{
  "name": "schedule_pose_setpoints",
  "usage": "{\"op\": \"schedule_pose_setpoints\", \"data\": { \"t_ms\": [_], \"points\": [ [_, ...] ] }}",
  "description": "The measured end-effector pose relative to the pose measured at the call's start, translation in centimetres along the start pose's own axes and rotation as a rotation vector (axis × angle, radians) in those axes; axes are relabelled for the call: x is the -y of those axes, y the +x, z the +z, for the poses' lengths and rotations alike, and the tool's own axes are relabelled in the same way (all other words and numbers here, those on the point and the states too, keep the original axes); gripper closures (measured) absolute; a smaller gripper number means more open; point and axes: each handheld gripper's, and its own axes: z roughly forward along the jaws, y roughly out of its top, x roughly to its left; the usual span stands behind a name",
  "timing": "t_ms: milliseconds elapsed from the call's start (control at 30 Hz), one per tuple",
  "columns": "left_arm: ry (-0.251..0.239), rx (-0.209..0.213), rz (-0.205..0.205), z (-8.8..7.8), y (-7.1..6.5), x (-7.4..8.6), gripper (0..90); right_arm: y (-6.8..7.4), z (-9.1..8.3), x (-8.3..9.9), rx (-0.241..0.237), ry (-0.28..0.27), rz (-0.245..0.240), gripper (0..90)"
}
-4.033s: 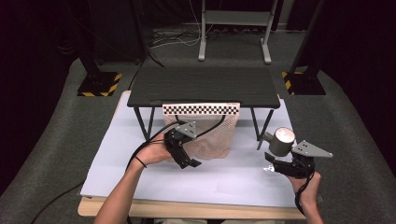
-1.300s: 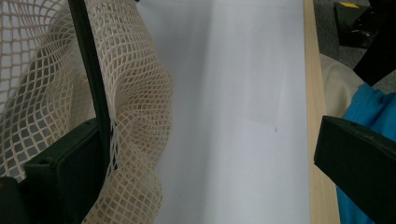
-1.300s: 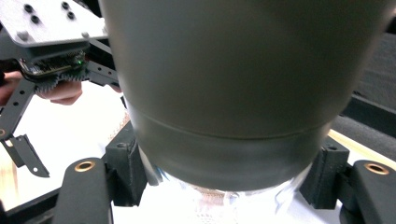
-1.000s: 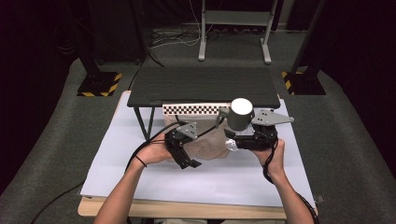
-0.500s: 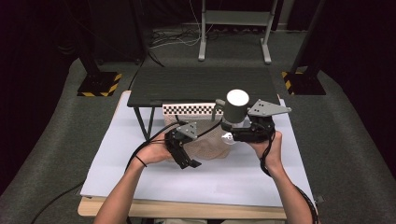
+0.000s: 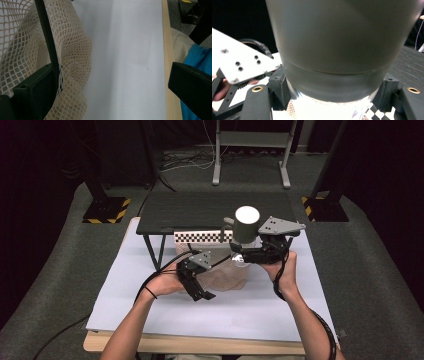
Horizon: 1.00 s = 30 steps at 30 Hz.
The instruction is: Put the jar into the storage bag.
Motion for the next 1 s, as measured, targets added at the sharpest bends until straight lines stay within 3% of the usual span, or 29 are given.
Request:
{"op": "schedule_pose_setpoints", "data": {
  "t_ms": [600, 1000],
  "points": [
    [0.005, 0.0, 0.006, 0.2, 0.1, -0.1, 0.0, 0.1, 2.3, -2.1, -0.019, -0.015, 0.0, 29.9],
    [0.01, -0.011, 0.014, 0.2, -0.1, -0.1, 0.0, 0.8, 4.8, -1.8, -0.03, -0.029, 0.008, 30.0]
  ]
}}
